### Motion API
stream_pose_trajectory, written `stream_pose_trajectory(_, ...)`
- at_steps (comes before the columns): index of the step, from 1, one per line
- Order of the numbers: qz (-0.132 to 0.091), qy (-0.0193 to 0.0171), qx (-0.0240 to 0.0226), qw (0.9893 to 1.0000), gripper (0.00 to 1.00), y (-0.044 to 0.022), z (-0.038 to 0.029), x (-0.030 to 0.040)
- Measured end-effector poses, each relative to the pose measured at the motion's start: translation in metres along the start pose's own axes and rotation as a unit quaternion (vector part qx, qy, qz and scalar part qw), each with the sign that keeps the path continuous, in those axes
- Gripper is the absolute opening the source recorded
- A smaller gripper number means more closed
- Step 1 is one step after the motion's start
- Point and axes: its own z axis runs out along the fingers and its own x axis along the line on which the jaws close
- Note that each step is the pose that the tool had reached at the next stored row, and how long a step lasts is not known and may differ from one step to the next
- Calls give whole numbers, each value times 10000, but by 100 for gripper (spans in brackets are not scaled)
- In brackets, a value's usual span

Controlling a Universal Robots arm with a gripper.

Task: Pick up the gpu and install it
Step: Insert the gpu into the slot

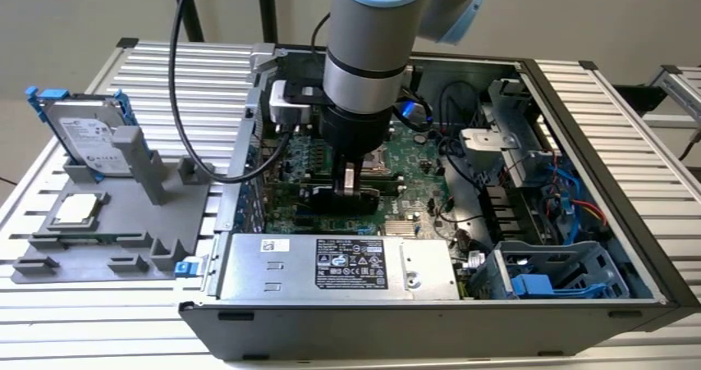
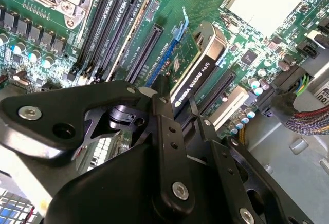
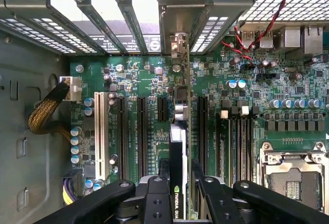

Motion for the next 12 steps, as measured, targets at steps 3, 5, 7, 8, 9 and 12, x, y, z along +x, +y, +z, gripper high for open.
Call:
stream_pose_trajectory(3,0,-7,3,10000,100,-1,6,-1)
stream_pose_trajectory(5,0,-4,2,10000,100,-1,5,-1)
stream_pose_trajectory(7,0,0,0,10000,100,0,1,0)
stream_pose_trajectory(8,0,0,0,10000,100,0,2,0)
stream_pose_trajectory(9,0,0,0,10000,100,0,1,0)
stream_pose_trajectory(12,1,0,-1,10000,100,4,-92,-1)
